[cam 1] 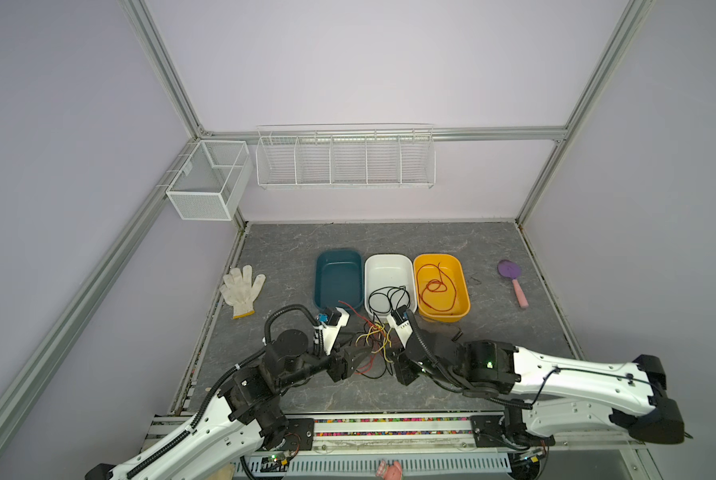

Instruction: Untangle the cables

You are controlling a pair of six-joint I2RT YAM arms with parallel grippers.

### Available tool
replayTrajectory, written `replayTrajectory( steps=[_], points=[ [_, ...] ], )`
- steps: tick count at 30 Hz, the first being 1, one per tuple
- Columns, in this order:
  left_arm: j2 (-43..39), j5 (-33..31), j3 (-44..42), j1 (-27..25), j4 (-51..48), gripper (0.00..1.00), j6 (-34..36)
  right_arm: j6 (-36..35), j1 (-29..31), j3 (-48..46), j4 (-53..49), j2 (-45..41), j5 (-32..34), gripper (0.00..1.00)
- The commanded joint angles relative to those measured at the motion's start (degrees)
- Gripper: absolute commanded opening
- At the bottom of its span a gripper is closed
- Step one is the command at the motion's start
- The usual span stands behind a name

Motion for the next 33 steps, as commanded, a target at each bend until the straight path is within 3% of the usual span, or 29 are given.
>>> replayTrajectory(
  steps=[1,12,19,25,33],
  points=[
    [-1.53,-0.67,-1.85,-0.31,2.68,0.51,-7.28,-0.88,0.29,-1.58,3.71,-1.86,-0.10,0.07],
    [-0.98,-1.00,-4.37,-0.31,5.49,0.32,-11.41,-0.69,0.72,-5.56,7.45,-4.23,-0.35,0.07],
    [-3.57,-3.18,-5.49,-0.31,3.10,0.32,-11.95,-0.69,0.79,-6.10,7.11,-5.13,0.42,0.07],
    [-5.03,-6.51,-5.10,-0.31,-1.17,0.39,-11.60,-0.53,0.99,-6.28,7.55,-5.50,0.63,0.07],
    [-1.67,-5.50,-6.28,-0.31,3.58,0.37,-14.06,-0.62,1.72,-6.24,9.53,-4.45,-0.39,0.07]
  ],
)
